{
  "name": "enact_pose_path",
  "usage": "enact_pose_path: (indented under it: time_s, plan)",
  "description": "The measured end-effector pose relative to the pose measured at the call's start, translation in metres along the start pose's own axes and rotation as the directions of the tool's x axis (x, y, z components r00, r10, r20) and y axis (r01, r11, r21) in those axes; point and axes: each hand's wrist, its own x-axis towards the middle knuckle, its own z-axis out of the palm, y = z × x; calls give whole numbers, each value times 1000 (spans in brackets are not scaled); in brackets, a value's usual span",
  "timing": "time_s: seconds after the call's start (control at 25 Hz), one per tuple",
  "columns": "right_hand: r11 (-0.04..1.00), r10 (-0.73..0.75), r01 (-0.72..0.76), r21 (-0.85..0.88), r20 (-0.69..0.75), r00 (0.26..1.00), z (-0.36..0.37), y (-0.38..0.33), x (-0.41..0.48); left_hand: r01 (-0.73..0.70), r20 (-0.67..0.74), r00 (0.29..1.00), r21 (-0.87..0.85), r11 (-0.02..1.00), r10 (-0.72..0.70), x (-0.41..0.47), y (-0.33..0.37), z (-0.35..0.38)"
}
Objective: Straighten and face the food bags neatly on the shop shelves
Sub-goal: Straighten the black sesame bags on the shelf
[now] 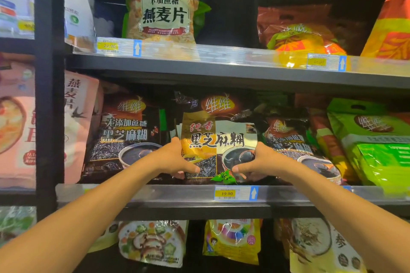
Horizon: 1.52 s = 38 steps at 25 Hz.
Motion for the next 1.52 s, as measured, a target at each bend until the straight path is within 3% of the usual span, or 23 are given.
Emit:
enact_pose_path:
  time_s: [0.28,0.52,0.64,0.8,0.96,1.12,1.24,1.4,1.52]
  plan:
    - [999,32,-36,-36,-110,993,7,-1,12,24,-72,997,145,989,-14,13,5,3]
    - [980,23,-43,-194,-105,994,5,-7,4,15,-10,1000,23,1000,-15,5,1,-4]
    - [991,55,-68,-112,-116,992,5,-16,-4,0,21,1000,-17,1000,1,-2,-3,-12]
    - [999,48,-48,1,-104,993,4,-21,-17,-50,9,999,65,997,50,-13,-7,-17]
    - [974,54,-97,-204,-208,977,-1,-26,-28,-65,-51,996,213,975,77,-22,-9,-20]
    - [939,25,-143,-313,-351,936,-3,-28,-40,-165,-206,940,422,891,272,-25,-11,-20]
    - [914,-87,-124,-387,-485,870,-7,-23,-53,-195,-293,850,598,777,438,-27,-3,-15]
    - [837,-243,-132,-531,-577,780,-25,-3,-74,-212,-306,784,686,696,540,-26,22,-4]
    - [823,-264,-159,-545,-616,742,-49,18,-87,-220,-303,755,718,660,581,-22,47,13]
